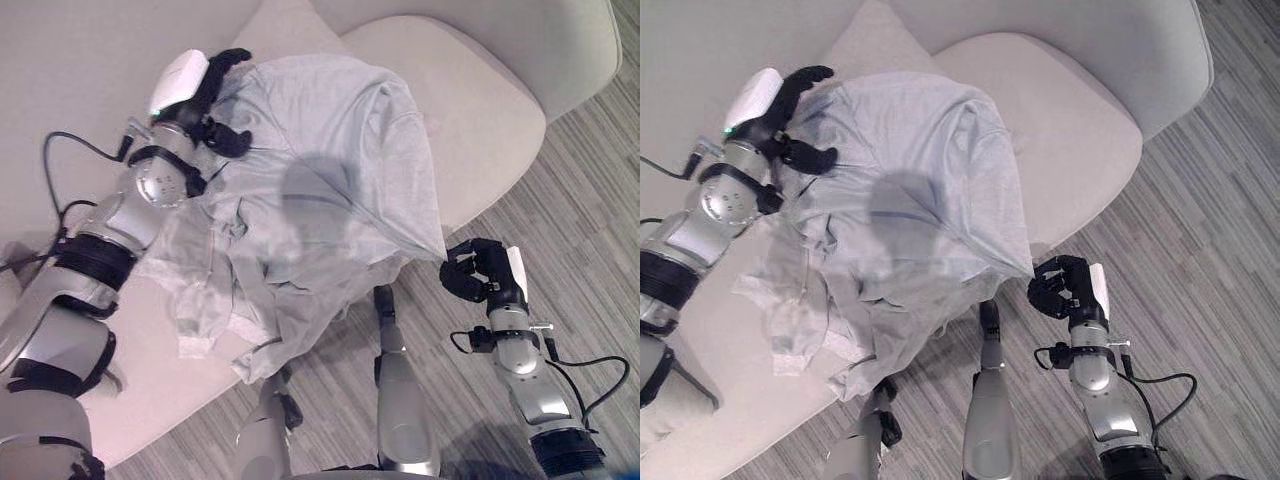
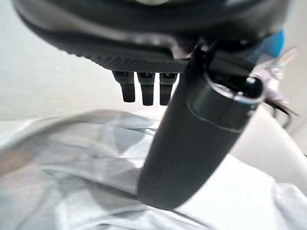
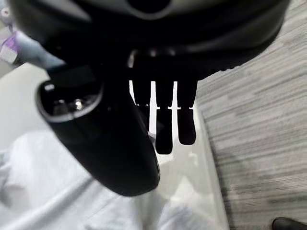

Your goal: Hang the clothes on the sofa on the clothes rack.

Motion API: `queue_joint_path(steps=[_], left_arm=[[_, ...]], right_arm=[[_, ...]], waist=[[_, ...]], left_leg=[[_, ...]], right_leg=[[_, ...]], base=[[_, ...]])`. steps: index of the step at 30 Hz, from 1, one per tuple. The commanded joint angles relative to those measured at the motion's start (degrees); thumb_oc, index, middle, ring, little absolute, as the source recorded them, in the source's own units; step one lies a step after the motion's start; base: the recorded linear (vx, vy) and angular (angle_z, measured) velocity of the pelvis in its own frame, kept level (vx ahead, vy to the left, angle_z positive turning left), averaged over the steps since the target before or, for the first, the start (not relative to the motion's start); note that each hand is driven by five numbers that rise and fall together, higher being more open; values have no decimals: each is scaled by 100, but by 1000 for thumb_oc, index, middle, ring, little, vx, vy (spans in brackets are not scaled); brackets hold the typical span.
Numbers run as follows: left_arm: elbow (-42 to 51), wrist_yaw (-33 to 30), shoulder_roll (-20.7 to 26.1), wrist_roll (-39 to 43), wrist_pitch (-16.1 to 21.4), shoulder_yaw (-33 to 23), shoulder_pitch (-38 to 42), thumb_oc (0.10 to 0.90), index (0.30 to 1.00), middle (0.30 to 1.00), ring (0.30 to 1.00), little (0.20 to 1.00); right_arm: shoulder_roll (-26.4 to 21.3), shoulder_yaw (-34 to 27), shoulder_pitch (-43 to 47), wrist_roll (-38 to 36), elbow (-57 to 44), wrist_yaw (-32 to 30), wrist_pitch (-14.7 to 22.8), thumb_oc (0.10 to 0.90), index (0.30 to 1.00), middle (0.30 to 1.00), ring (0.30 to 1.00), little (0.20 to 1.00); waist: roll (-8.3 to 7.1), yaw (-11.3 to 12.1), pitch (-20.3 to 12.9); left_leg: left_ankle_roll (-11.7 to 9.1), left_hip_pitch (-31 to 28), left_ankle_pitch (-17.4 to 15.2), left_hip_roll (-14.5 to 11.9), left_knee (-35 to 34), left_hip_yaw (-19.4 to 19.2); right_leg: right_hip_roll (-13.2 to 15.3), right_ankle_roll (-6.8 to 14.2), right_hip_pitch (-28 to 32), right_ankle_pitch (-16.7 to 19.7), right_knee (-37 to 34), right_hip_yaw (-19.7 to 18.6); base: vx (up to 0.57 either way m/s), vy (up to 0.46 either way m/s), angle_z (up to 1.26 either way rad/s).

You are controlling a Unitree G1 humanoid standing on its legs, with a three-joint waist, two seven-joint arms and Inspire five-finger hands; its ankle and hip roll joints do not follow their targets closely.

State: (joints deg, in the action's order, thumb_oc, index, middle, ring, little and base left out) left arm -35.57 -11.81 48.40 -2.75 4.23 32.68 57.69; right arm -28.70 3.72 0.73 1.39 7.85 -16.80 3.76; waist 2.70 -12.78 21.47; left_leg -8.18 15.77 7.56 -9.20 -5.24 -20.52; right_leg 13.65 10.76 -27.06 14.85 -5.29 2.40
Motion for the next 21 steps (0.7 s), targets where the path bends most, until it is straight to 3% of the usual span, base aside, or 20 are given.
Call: queue_joint_path(steps=[1, 10, 11, 12, 14, 21], left_arm=[[76, -245, 482, -152, 291, -446, 391, 800, 900, 900, 900, 900], [-278, -150, 316, -500, 255, -154, 621, 800, 900, 900, 900, 900], [-259, -134, 298, -506, 252, -141, 621, 778, 867, 867, 867, 867], [-252, -121, 272, -507, 255, -138, 613, 596, 594, 594, 594, 594], [-237, -84, 228, -511, 256, -122, 584, 400, 300, 300, 300, 300], [-24, -280, 95, -524, 246, -367, 381, 400, 300, 300, 300, 300]], right_arm=[[-65, -385, 119, -88, -415, -173, 460, 400, 300, 300, 300, 300], [-145, -407, 182, -77, -573, -151, 529, 400, 300, 300, 300, 300], [-143, -410, 165, -75, -588, -145, 531, 400, 300, 300, 300, 300], [-148, -418, 153, -74, -592, -140, 524, 400, 300, 300, 300, 300], [-150, -429, 135, -75, -597, -137, 517, 400, 300, 300, 300, 300], [-118, -441, 117, -21, -563, -209, 511, 400, 300, 300, 300, 300]], waist=[[-305, 117, -257], [-366, 54, -183], [-370, 50, -183], [-372, 51, -182], [-375, 49, -176], [-358, 95, -130]], left_leg=[[30, -124, -504, 70, 24, 335], [2, -19, -483, 22, 24, 396], [3, -22, -484, 18, 24, 396], [4, -27, -488, 16, 24, 394], [4, -46, -496, 14, 24, 387], [-1, -143, -512, -1, 24, 376]], right_leg=[[17, 304, 363, -327, 29, 519], [-12, 294, 275, -332, 29, 549], [-17, 293, 276, -335, 29, 542], [-22, 291, 275, -340, 29, 535], [-23, 285, 282, -345, 29, 522], [-44, 267, 374, -401, 29, 511]], base=[[23, -21, -3], [0, 0, 0], [0, 0, 0], [0, 0, 0], [0, 0, 0], [0, 0, 0]])
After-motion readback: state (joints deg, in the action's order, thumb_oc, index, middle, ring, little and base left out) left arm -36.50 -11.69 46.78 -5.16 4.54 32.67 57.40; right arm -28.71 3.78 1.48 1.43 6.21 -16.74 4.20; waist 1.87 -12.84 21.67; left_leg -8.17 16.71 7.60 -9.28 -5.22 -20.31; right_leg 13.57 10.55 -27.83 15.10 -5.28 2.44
